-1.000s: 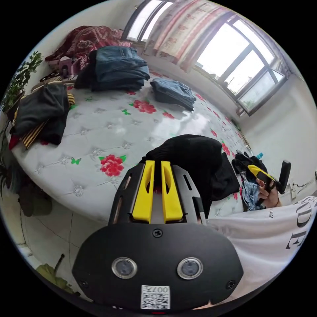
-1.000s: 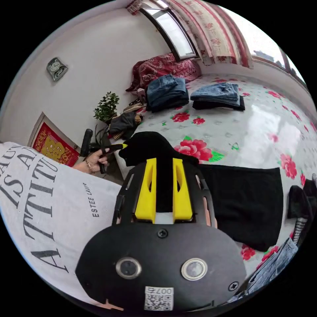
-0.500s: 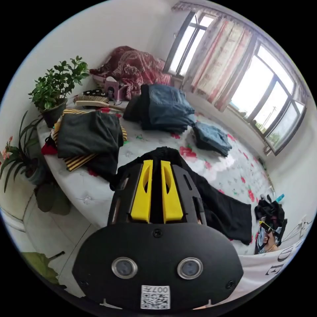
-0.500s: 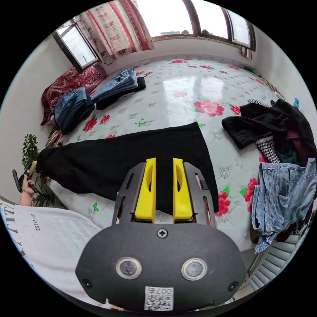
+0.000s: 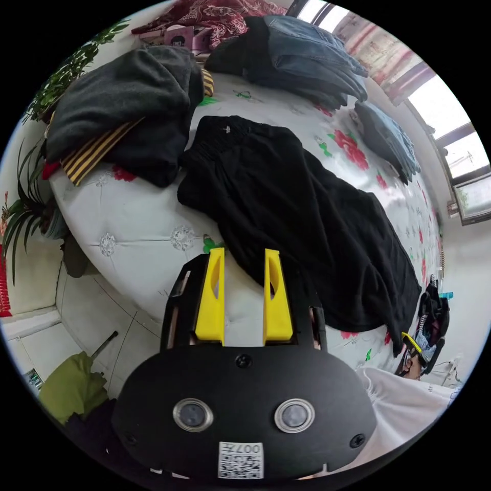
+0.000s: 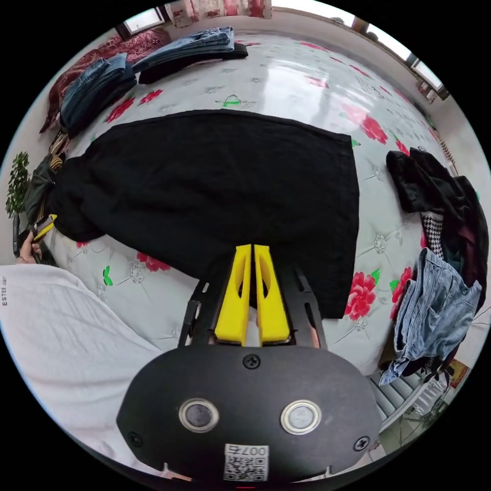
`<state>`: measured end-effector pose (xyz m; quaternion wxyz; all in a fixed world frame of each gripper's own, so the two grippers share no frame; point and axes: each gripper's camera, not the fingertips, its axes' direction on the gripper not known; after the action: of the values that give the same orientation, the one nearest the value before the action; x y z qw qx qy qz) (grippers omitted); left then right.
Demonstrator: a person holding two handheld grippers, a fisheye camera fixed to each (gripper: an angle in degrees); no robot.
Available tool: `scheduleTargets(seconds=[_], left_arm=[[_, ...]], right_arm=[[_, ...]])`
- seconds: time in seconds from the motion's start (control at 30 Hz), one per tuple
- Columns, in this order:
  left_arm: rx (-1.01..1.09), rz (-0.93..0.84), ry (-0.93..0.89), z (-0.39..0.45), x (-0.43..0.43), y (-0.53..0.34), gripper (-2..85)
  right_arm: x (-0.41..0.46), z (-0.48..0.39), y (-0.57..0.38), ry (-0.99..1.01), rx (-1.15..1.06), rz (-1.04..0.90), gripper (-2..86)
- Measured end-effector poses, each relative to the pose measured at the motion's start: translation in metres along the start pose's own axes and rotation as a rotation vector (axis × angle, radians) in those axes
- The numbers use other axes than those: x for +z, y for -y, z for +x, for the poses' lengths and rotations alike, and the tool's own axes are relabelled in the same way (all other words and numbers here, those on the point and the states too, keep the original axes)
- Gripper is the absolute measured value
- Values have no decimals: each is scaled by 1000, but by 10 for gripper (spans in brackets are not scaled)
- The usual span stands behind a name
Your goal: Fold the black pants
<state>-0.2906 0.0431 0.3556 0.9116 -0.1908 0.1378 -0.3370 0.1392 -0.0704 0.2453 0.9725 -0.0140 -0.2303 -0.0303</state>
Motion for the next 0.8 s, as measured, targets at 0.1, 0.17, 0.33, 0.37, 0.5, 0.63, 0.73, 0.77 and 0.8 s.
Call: scheduleTargets(seconds=[0.1, 0.17, 0.33, 0.37, 0.5, 0.63, 0.73, 0.77, 0.8], left_arm=[[12, 4, -6, 1, 1, 15, 56], [1, 4, -58, -1, -2, 20, 5], [-14, 108, -186, -11, -34, 5, -7], [-12, 122, -222, -13, -44, 0, -8], [37, 159, -257, -15, -75, -11, -8], [141, 267, -489, -20, -118, -22, 0], [215, 169, -470, -18, -117, -20, 32], [201, 123, -393, -17, -110, -20, 55], [187, 104, -364, -17, -107, -21, 67]], right_arm=[[-31, 15, 0, 52, 24, 116, 4], [-60, 28, -6, 124, 47, 242, 1], [-91, 35, -16, 156, 53, 367, -1], [-98, 35, -20, 163, 44, 396, -1], [-117, 39, -35, 173, 35, 474, -1], [-154, 66, -67, 267, 109, 664, -1], [-164, 91, -84, 316, 154, 698, -1], [-160, 98, -85, 319, 161, 638, -1], [-157, 100, -86, 317, 163, 612, -1]])
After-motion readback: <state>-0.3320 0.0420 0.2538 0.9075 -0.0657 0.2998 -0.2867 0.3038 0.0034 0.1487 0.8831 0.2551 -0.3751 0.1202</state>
